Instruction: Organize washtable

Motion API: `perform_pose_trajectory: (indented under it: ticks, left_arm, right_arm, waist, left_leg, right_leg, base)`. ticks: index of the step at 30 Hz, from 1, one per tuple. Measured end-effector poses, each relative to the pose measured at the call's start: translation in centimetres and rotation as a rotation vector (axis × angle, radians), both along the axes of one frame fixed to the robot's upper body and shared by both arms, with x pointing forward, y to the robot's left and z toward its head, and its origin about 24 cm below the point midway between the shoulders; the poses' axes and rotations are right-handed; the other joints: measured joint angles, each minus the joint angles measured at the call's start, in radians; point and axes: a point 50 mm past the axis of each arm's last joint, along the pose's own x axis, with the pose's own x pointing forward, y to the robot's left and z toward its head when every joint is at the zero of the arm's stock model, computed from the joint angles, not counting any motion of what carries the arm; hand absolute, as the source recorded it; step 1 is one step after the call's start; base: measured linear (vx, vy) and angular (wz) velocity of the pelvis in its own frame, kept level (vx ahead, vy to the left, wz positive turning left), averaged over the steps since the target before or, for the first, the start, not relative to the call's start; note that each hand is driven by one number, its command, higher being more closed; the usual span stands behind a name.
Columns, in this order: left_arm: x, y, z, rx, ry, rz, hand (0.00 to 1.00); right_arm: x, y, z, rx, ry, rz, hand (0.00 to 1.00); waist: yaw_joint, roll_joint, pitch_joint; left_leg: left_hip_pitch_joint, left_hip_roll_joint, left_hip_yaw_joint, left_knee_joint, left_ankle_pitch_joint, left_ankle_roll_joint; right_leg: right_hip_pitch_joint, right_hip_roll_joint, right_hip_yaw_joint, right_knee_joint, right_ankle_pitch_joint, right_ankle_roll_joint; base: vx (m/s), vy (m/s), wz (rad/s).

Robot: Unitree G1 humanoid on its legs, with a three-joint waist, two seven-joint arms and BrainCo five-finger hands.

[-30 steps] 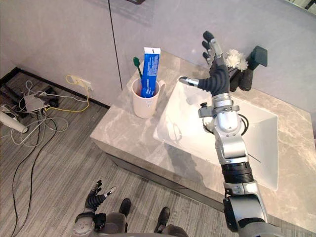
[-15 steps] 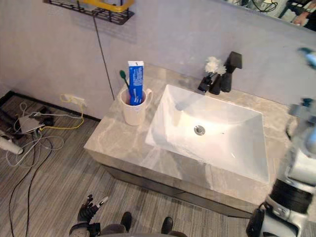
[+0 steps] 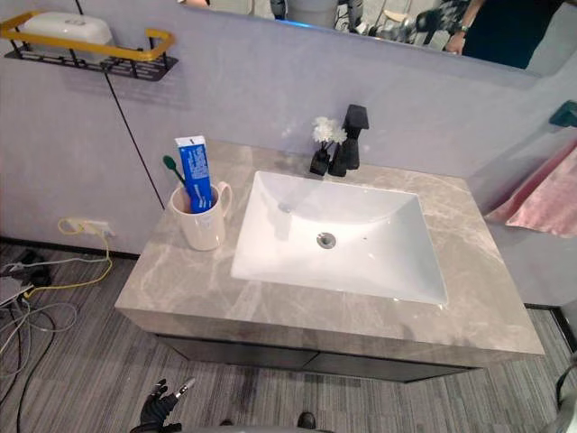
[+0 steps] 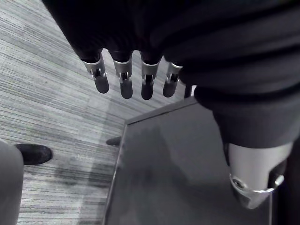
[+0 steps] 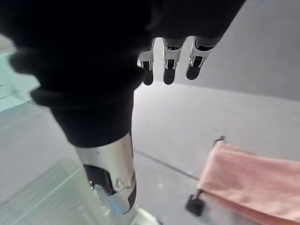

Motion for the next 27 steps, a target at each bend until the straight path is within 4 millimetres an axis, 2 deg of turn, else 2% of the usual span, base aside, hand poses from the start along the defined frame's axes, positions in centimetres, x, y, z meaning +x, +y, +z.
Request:
perform_pose_trajectory:
  ticks: [1,4,6,7,8,9,10,11,12,13,14,16,18,22,24,27]
  left_arm:
    - [0.0,-0.3,-0.1,-0.008,0.001,0.001,0.00]
    - [0.3,-1.0,-0.4,-0.030,0.015,-0.007,0.00]
    - [0.6,-1.7,-0.6,-0.043,0.021,-0.025,0.00]
    - [0.7,-1.9,-0.7,-0.047,0.021,-0.032,0.00]
    - [0.8,-2.3,-0.8,-0.058,0.023,-0.045,0.00]
    - [0.8,-2.3,-0.8,-0.061,0.028,-0.034,0.00]
    - [0.9,-2.4,-0.9,-0.059,0.031,-0.033,0.00]
    - [0.9,-2.5,-0.9,-0.057,0.037,-0.035,0.00]
    - [0.9,-2.6,-1.0,-0.059,0.039,-0.040,0.00]
    - [0.9,-2.9,-1.0,-0.062,0.043,-0.053,0.00]
    - [0.9,-3.1,-1.1,-0.066,0.048,-0.067,0.00]
    - [0.8,-3.5,-1.2,-0.073,0.056,-0.084,0.00]
    - [0.8,-3.6,-1.3,-0.075,0.059,-0.090,0.00]
    - [1.3,-3.6,-1.4,-0.066,0.059,-0.143,0.00]
    - [1.4,-3.5,-1.5,-0.046,0.071,-0.206,0.00]
    - [1.6,-3.5,-1.6,-0.030,0.093,-0.278,0.00]
  right_arm:
    - [-0.4,0.2,-0.5,0.023,0.005,-0.017,0.00]
    - [-1.0,1.9,-4.5,0.223,-0.006,-0.055,0.00]
    - [-0.4,3.2,-8.7,0.410,0.035,-0.030,0.00]
    - [-0.3,3.7,-9.7,0.455,0.048,-0.024,0.00]
    - [0.0,4.6,-11.5,0.536,0.080,-0.007,0.00]
    - [0.1,5.6,-13.4,0.609,0.131,0.010,0.00]
    - [0.1,6.1,-14.3,0.647,0.159,0.017,0.00]
    - [-0.2,7.3,-16.1,0.731,0.215,0.041,0.00]
    - [-0.4,7.9,-17.0,0.772,0.245,0.055,0.00]
    - [-0.7,9.3,-18.7,0.861,0.313,0.099,0.00]
    - [-1.0,10.1,-19.5,0.908,0.349,0.120,0.00]
    - [-1.4,11.3,-20.7,0.980,0.398,0.168,0.00]
    - [-1.5,12.0,-21.1,1.007,0.428,0.213,0.00]
    - [-1.1,13.4,-21.9,1.027,0.516,0.324,0.00]
    - [-1.4,15.1,-22.9,1.037,0.672,0.434,0.00]
    - [-1.2,15.8,-23.3,1.024,0.765,0.514,0.00]
  waist:
    - [0.000,0.005,-0.003]
    - [-0.003,0.017,-0.006]
    - [0.000,0.026,0.001]
    - [0.001,0.026,0.000]
    - [0.003,0.041,0.006]
    - [0.004,0.039,0.006]
    - [0.005,0.044,0.010]
    - [0.009,0.057,0.016]
    - [0.009,0.055,0.017]
    - [0.009,0.070,0.022]
    - [0.011,0.071,0.030]
    - [0.017,0.090,0.038]
    - [0.026,0.094,0.038]
    - [0.056,0.088,0.038]
    - [0.058,0.078,0.036]
    - [0.058,0.075,0.038]
  left_leg:
    - [0.000,0.003,0.005,0.005,-0.005,-0.001]
    - [0.010,0.022,0.032,0.028,-0.030,-0.012]
    - [0.030,0.033,0.057,0.030,-0.042,-0.017]
    - [0.035,0.035,0.061,0.030,-0.044,-0.017]
    - [0.044,0.039,0.070,0.028,-0.048,-0.018]
    - [0.058,0.041,0.083,0.021,-0.049,-0.020]
    - [0.064,0.042,0.084,0.017,-0.049,-0.020]
    - [0.067,0.042,0.086,0.015,-0.050,-0.022]
    - [0.068,0.043,0.089,0.015,-0.051,-0.023]
    - [0.070,0.043,0.091,0.014,-0.051,-0.023]
    - [0.071,0.043,0.092,0.012,-0.051,-0.024]
    - [0.086,0.044,0.094,-0.001,-0.051,-0.024]
    - [0.089,0.045,0.094,-0.007,-0.051,-0.024]
    - [0.099,0.043,0.079,-0.021,-0.045,-0.030]
    - [0.103,0.036,0.044,-0.047,-0.025,-0.031]
    - [0.104,0.028,0.004,-0.069,-0.007,-0.032]
  right_leg:
    - [0.000,0.002,0.000,0.001,0.000,0.000]
    - [0.003,0.015,0.006,0.010,-0.003,-0.001]
    - [0.004,0.021,0.019,0.028,-0.016,0.001]
    - [0.004,0.021,0.020,0.034,-0.020,0.001]
    - [0.005,0.022,0.023,0.043,-0.025,0.002]
    - [0.012,0.024,0.023,0.044,-0.025,0.002]
    - [0.020,0.025,0.023,0.044,-0.025,0.002]
    - [0.022,0.026,0.022,0.044,-0.025,0.002]
    - [0.023,0.026,0.021,0.044,-0.025,0.002]
    - [0.026,0.026,0.020,0.043,-0.025,0.002]
    - [0.028,0.026,0.019,0.041,-0.025,0.002]
    - [0.039,0.029,0.018,0.038,-0.025,0.002]
    - [0.049,0.031,0.017,0.029,-0.025,0.002]
    - [0.064,0.032,0.001,0.020,-0.026,0.003]
    - [0.080,0.030,-0.033,0.003,-0.025,0.003]
    - [0.091,0.027,-0.068,-0.014,-0.025,0.004]
  base:
    - [0.07,-0.014,-0.25]
    - [0.06,-0.022,-0.29]
    - [0.06,-0.026,-0.29]
    - [0.07,-0.010,-0.20]
    - [0.07,0.004,-0.17]
    - [0.07,0.004,-0.15]
    - [0.07,0.004,-0.11]
    - [0.06,0.002,-0.03]
    - [0.06,0.005,-0.02]
    - [0.04,0.003,0.00]
    - [0.04,0.001,-0.01]
    - [0.01,-0.004,-0.02]
    - [0.00,0.000,0.00]
    - [0.00,-0.016,0.13]
    - [0.02,-0.026,0.41]
    - [0.05,-0.012,0.39]
